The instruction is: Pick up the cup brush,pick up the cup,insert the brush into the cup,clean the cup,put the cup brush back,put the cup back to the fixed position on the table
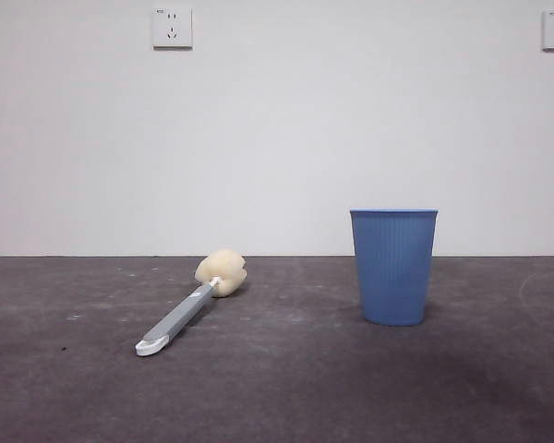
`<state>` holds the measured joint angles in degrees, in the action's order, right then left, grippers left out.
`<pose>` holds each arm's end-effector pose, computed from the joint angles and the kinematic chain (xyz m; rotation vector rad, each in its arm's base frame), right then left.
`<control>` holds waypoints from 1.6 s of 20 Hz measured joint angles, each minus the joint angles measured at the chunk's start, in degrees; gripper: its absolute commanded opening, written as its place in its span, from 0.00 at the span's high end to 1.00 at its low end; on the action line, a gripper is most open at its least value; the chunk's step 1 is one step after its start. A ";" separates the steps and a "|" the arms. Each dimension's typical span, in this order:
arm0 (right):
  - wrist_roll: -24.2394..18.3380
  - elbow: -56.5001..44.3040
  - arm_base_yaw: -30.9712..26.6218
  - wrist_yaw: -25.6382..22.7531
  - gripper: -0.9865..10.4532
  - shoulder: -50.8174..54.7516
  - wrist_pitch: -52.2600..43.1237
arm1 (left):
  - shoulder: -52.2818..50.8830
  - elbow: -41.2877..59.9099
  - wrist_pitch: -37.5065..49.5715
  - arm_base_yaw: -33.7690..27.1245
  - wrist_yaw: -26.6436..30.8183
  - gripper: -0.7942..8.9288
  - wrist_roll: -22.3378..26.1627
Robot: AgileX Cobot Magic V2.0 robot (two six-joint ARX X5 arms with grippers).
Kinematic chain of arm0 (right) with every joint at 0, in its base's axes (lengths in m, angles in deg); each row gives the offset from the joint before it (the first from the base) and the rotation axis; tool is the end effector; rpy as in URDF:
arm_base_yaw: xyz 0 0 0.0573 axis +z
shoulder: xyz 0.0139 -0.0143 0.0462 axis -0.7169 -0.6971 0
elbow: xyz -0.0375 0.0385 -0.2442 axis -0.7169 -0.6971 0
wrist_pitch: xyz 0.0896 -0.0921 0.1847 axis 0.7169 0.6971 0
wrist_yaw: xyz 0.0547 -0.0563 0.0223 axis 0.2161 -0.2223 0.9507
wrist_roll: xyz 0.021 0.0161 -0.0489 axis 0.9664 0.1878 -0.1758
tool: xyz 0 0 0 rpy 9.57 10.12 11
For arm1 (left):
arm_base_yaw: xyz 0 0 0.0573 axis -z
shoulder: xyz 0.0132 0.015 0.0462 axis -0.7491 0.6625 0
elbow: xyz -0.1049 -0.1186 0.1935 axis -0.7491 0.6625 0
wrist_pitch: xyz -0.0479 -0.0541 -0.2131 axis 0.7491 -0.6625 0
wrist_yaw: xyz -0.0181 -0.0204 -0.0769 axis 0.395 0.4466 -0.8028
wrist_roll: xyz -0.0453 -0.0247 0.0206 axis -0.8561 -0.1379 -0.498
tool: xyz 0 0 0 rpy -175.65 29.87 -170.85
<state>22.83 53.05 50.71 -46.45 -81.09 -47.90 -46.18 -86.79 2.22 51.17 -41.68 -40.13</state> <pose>0.0691 0.0109 0.2245 0.3004 0.0056 0.2458 0.0740 -0.0079 0.2014 -0.2427 0.1653 -0.1734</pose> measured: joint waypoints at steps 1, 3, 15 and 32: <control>-0.02 1.64 0.00 0.04 0.92 -0.85 1.03 | 0.79 -1.22 -0.70 0.00 -0.70 0.92 -0.02; -0.57 5.68 0.00 1.44 0.92 -3.28 4.33 | 2.78 -4.42 -2.60 0.00 -2.62 0.92 -0.04; -14.71 27.78 0.00 17.25 0.92 -22.60 33.46 | 17.09 -23.67 -21.00 0.00 -17.16 0.93 7.37; -25.94 34.77 0.02 23.91 0.35 -34.40 52.04 | 23.15 -30.64 -38.66 0.00 -22.77 0.36 18.73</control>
<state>-3.12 87.83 50.73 -22.53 -115.49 4.14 -23.04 -117.43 -36.44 51.17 -64.46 -21.40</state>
